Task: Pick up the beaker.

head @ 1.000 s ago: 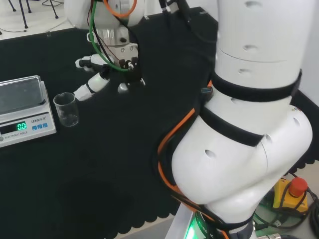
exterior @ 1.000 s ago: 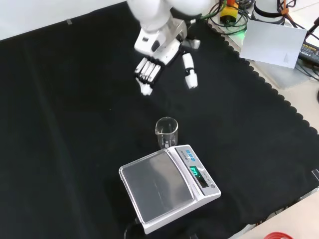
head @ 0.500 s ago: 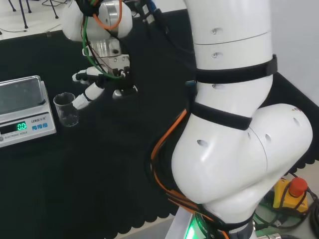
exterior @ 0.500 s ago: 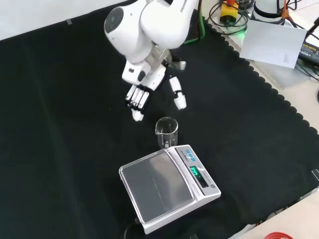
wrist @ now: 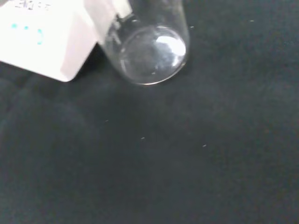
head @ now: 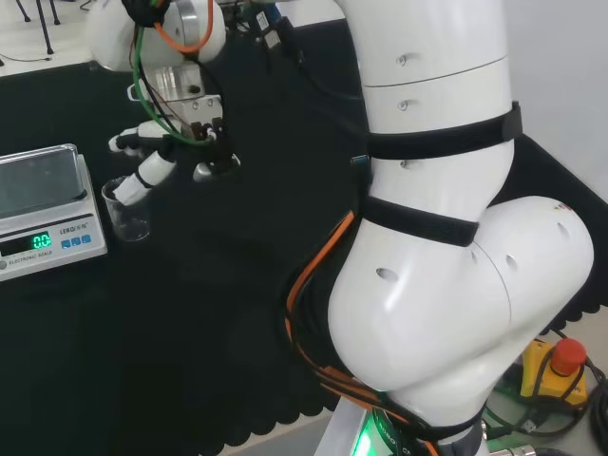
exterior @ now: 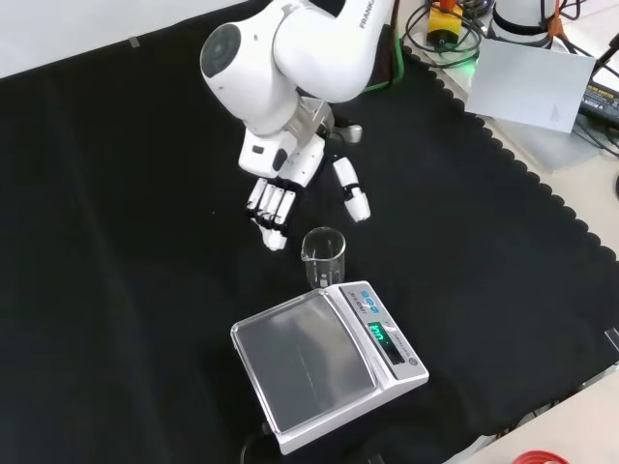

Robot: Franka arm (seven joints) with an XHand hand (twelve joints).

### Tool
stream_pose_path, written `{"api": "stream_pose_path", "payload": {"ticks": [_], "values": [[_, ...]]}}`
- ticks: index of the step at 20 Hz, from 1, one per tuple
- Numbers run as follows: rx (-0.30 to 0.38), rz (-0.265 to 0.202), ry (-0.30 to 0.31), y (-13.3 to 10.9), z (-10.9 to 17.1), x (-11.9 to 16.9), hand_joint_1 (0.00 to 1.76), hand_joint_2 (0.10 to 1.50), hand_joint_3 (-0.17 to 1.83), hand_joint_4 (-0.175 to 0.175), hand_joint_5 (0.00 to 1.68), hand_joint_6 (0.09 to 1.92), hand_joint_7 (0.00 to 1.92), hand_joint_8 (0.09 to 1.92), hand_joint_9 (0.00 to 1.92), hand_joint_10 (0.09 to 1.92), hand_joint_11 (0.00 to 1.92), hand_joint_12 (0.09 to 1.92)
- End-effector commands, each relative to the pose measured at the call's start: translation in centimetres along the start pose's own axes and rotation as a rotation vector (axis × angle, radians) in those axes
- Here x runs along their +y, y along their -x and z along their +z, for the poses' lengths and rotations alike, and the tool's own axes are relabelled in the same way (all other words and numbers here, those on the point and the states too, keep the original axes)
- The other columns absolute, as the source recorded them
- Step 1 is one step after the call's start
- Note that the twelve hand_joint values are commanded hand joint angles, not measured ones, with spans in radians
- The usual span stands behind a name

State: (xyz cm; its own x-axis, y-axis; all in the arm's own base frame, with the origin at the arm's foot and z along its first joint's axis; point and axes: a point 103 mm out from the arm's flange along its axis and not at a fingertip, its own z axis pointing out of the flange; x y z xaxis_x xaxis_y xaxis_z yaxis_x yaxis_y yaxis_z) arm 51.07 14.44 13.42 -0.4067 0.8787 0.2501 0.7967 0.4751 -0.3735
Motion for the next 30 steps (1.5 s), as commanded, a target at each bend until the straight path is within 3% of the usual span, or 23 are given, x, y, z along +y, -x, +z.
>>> {"api": "stream_pose_path", "payload": {"ticks": [1,3,9,11,14,15,17,18,20,22,23,30], "values": [[-0.013,-0.047,-0.078,-2.4,2.4,0.6,0.53,0.67,0.16,0.022,0.05,0.09,0.07,0.65,0.16,0.89,0.0,1.42],[-0.021,-0.045,-0.092,-2.7,3.3,1.0,0.52,0.67,0.16,0.024,0.04,0.09,0.07,0.66,0.16,0.89,0.0,1.42],[-0.005,0.034,-0.106,-1.7,5.5,2.9,0.55,0.66,0.15,0.022,0.05,0.09,0.09,0.67,0.17,0.9,0.0,1.43],[0.012,0.095,-0.038,-2.0,6.0,3.8,0.61,0.68,0.15,0.02,0.1,0.09,0.14,0.68,0.21,0.89,0.0,1.47],[-0.008,0.129,0.093,-2.1,6.2,3.4,0.74,0.71,0.18,0.018,0.27,0.09,0.38,0.73,0.41,0.84,0.05,1.55],[-0.014,0.151,0.205,-1.9,6.2,2.8,0.79,0.72,0.21,0.027,0.41,0.24,0.6,0.74,0.6,0.78,0.21,1.51],[-0.018,0.169,0.301,-1.9,6.1,2.3,0.86,0.7,0.28,0.043,0.59,0.66,0.92,0.74,0.92,0.66,0.49,1.39],[-0.018,0.178,0.353,-1.9,6.1,2.0,0.89,0.69,0.33,0.055,0.69,0.79,1.06,0.74,1.06,0.62,0.63,1.33],[-0.015,0.189,0.426,-1.9,6.0,1.6,0.93,0.66,0.42,0.077,0.88,0.87,1.26,0.71,1.25,0.58,0.83,1.23],[-0.011,0.194,0.46,-1.9,5.9,1.5,1.04,0.74,0.43,0.142,1.1,0.76,1.37,0.67,1.35,0.55,0.95,1.17],[-0.009,0.196,0.469,-1.9,5.9,1.4,1.07,0.77,0.42,0.159,1.17,0.71,1.4,0.65,1.38,0.54,0.98,1.16],[-0.001,0.187,0.536,-2.0,5.0,0.9,1.12,0.69,0.57,0.175,1.3,0.59,1.5,0.58,1.49,0.46,1.15,1.03]]}}
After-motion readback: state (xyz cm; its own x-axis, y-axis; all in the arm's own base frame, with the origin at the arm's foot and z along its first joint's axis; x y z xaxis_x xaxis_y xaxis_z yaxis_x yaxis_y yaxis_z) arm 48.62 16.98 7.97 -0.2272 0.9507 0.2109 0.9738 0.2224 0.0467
